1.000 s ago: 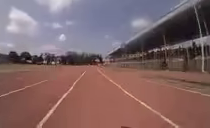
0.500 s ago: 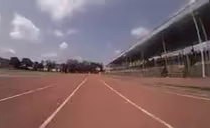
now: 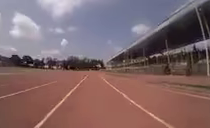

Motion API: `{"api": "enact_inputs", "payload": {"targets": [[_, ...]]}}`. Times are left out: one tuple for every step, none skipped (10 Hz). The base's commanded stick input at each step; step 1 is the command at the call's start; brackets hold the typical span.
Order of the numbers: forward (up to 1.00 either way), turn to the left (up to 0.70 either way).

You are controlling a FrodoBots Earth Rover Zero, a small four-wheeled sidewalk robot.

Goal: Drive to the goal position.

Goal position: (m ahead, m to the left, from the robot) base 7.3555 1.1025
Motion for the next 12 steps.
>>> {"api": "enact_inputs", "payload": {"targets": [[0.7,0.0],[0.7,0.0],[0.7,0.0],[0.7,0.0],[0.7,0.0],[0.7,0.0],[0.7,0.0],[0.7,0.0],[0.7,0.0],[0.7,0.0],[0.7,0.0],[0.7,0.0]]}}
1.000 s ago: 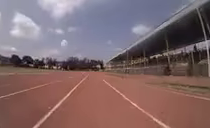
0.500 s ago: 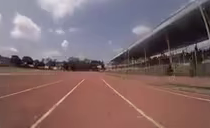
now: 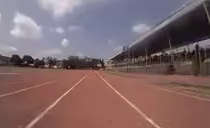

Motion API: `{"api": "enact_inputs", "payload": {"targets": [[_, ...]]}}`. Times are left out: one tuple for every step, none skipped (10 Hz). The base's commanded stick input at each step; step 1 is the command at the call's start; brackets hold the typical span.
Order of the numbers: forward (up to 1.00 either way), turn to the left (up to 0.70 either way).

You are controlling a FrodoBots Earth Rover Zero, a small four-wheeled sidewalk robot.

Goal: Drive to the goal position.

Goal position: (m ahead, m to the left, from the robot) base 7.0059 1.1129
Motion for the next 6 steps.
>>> {"api": "enact_inputs", "payload": {"targets": [[0.7,0.0],[0.7,0.0],[0.7,0.0],[0.7,0.0],[0.7,0.0],[0.7,0.0]]}}
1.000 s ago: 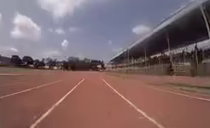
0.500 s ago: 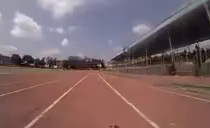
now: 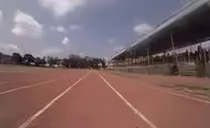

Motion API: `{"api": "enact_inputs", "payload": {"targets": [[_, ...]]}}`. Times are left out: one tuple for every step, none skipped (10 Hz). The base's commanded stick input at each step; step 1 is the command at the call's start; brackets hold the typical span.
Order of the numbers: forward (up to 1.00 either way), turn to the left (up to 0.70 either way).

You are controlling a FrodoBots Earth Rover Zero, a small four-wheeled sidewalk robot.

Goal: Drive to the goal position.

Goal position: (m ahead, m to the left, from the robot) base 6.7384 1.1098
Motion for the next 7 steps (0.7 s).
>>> {"api": "enact_inputs", "payload": {"targets": [[0.7,0.0],[0.7,0.0],[0.7,0.0],[0.7,0.0],[0.7,0.0],[0.7,0.0],[0.7,0.0]]}}
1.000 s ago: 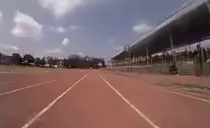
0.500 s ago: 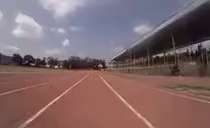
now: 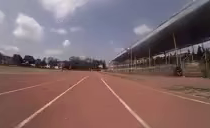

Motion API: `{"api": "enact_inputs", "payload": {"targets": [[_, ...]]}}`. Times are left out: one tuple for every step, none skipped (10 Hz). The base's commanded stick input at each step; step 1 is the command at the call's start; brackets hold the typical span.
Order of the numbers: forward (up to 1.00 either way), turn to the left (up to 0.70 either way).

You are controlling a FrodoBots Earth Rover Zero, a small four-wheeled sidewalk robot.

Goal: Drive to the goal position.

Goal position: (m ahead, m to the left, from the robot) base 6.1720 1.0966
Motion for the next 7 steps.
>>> {"api": "enact_inputs", "payload": {"targets": [[0.7,0.0],[0.7,0.0],[0.7,0.0],[0.7,0.0],[0.7,0.0],[0.7,0.0],[0.7,0.0]]}}
